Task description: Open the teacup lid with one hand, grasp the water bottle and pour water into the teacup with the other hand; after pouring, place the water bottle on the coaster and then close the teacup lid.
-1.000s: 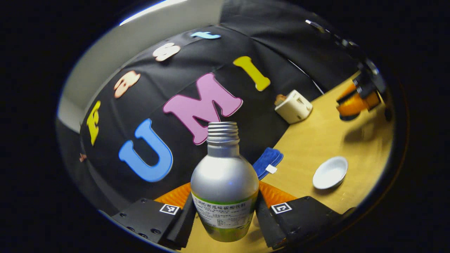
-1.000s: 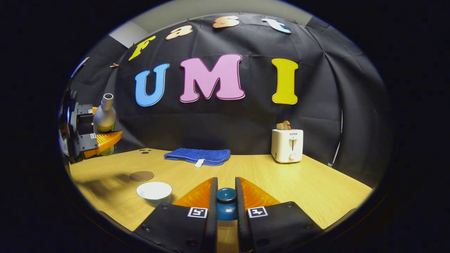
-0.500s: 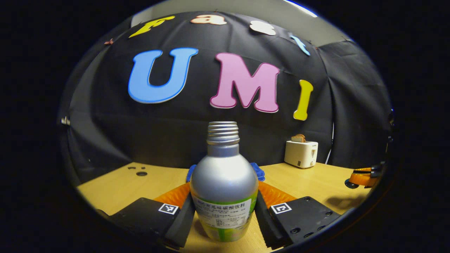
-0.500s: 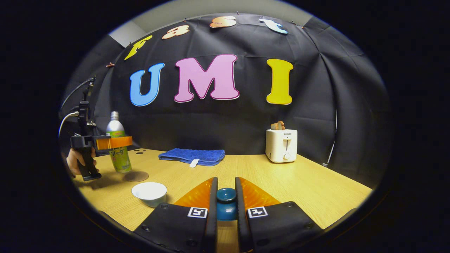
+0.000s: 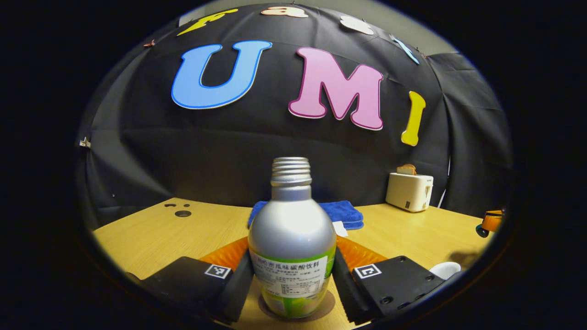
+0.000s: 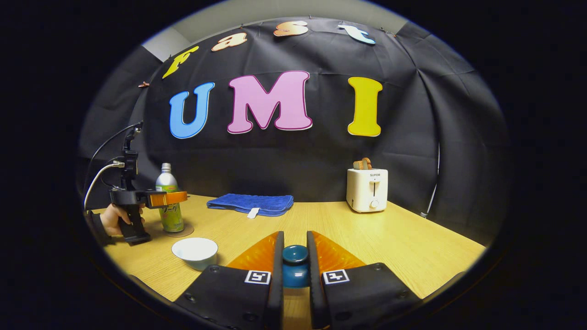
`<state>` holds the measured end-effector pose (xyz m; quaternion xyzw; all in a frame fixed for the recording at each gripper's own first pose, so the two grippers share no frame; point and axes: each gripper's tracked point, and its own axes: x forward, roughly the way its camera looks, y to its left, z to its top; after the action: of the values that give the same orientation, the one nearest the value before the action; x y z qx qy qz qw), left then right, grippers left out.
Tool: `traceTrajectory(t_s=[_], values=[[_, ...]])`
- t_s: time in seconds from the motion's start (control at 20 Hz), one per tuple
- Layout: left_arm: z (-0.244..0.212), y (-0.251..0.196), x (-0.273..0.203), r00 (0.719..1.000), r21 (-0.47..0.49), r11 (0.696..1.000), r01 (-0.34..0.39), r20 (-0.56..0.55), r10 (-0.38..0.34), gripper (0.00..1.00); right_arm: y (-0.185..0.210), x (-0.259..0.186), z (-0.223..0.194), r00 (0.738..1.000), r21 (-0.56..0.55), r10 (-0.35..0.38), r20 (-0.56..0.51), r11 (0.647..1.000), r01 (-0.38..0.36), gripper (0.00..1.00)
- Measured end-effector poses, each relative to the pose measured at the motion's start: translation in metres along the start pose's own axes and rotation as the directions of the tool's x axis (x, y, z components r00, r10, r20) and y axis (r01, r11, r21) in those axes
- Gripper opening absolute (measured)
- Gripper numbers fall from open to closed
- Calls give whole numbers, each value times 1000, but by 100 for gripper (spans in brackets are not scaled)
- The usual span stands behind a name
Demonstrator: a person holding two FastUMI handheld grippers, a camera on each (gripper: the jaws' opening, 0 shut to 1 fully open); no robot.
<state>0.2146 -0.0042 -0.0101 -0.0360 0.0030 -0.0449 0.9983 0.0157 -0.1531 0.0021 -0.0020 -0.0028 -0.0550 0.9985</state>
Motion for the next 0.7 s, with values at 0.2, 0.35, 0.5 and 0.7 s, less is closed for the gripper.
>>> traceTrajectory(t_s=[0.2, 0.35, 0.5, 0.7], values=[[-5, -3, -4, 1000, 16, 1000, 4, -2, -4, 84, 0, 0, 0, 1000, 0, 0, 0, 1000, 0, 27], [-4, -3, -15, 1000, 34, 999, 5, -19, -4, 95, 0, 0, 0, 1000, 0, 0, 0, 1000, 0, 27], [-4, -6, -36, 999, 34, 999, 12, -49, -10, 95, 0, 0, 0, 1000, 0, 0, 0, 1000, 0, 27], [-6, -15, -75, 997, 12, 999, 39, -71, -38, 95, 0, 0, 0, 1000, 0, 0, 0, 1000, 0, 27]])
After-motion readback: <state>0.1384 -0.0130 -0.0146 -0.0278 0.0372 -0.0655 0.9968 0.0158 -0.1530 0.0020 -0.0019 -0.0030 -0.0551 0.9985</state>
